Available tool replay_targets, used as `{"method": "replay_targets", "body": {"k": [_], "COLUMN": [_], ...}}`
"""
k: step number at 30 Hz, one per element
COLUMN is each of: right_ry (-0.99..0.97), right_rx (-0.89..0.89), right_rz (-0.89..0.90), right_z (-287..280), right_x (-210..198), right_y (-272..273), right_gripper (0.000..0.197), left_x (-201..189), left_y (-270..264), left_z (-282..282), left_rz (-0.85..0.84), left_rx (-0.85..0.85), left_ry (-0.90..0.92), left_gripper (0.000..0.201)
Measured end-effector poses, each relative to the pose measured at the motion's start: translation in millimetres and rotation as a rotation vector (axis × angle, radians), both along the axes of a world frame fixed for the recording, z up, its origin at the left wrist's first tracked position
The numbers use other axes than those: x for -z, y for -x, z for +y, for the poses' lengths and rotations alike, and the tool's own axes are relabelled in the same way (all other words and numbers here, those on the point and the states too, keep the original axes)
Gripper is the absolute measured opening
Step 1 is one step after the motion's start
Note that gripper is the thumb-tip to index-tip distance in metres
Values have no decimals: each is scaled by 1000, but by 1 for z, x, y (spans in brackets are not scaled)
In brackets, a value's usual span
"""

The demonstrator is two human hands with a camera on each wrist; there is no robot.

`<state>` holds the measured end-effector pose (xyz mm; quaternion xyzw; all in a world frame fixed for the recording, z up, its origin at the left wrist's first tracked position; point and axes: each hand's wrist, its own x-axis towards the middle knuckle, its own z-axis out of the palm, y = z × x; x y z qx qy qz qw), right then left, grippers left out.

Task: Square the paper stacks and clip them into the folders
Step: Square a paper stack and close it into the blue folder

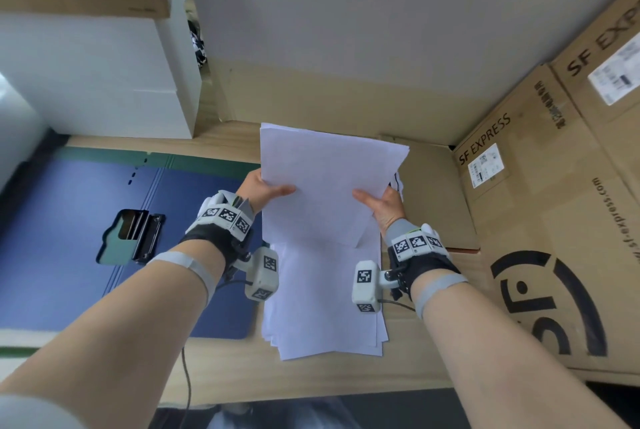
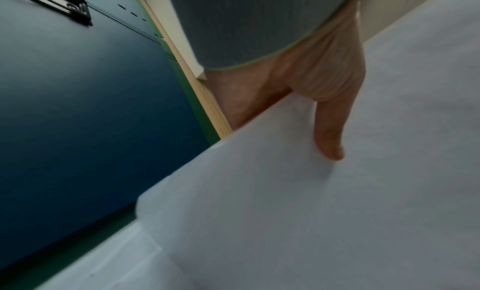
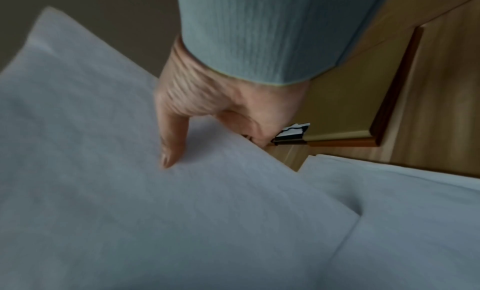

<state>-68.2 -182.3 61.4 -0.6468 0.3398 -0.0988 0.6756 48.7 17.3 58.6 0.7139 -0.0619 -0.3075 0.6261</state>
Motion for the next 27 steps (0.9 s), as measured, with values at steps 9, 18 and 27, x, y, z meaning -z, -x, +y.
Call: {"method": "replay_targets", "body": {"k": [9,18,27], "right_ry": [158,211,215], "right_rx": [15,-47,-228], "right_rz": [276,245,520], "right_z": [5,34,109], "right_x": [23,7,50], "right_y": [5,-37,-49], "right_gripper": [43,37,43], "left_x": [16,1,41], "left_y": [14,-11,-41], "left_z": [-8,18,112], "left_rz": [-54,-80,-128], "left_rx": [26,-70,77], "left_ry": [-175,-217,-706], "left_gripper": [36,36,28]}}
